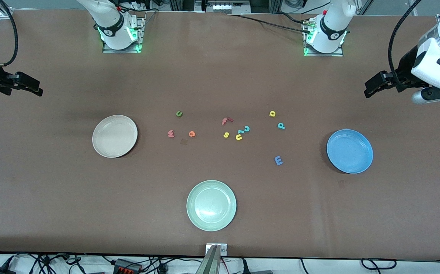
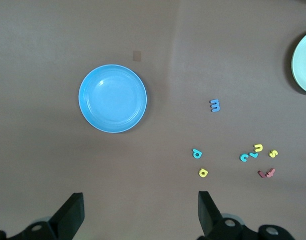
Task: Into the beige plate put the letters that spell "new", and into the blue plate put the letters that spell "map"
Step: 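Reach the right gripper to the pink m while the left gripper reaches the blue m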
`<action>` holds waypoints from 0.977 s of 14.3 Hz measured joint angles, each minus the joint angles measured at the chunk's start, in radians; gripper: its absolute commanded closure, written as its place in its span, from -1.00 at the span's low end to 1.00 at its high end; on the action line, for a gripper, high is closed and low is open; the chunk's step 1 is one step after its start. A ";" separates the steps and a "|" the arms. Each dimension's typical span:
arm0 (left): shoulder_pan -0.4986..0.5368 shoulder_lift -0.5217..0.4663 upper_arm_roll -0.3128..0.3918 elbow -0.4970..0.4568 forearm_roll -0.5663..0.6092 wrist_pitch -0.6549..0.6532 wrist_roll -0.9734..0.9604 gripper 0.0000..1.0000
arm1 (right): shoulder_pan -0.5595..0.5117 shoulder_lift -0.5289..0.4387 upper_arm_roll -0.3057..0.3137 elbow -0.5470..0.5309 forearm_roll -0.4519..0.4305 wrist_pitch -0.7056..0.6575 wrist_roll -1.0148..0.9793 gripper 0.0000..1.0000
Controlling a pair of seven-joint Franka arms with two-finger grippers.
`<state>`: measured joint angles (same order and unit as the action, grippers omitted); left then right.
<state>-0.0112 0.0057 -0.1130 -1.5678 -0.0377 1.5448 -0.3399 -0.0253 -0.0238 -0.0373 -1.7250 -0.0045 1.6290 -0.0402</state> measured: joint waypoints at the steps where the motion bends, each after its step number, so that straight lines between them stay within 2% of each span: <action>1: 0.000 0.000 0.000 0.000 0.000 0.000 0.000 -1.00 | 0.000 0.002 0.000 0.000 0.000 0.000 0.000 -1.00; 9: 0.007 0.019 0.001 0.000 0.000 -0.012 -0.003 -1.00 | 0.005 0.042 0.003 -0.007 0.001 -0.002 -0.006 -1.00; 12: 0.000 0.088 -0.001 -0.001 0.000 0.022 -0.001 -1.00 | 0.071 0.078 0.008 -0.030 0.010 0.011 -0.007 -1.00; 14: -0.008 0.154 -0.007 -0.001 0.000 0.044 0.000 -1.00 | 0.143 0.126 0.012 -0.038 0.052 0.040 0.004 -1.00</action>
<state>-0.0194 0.1598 -0.1200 -1.5683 -0.0378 1.5883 -0.3403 0.1177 0.1020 -0.0256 -1.7630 0.0477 1.6691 -0.0366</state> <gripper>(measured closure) 0.000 0.000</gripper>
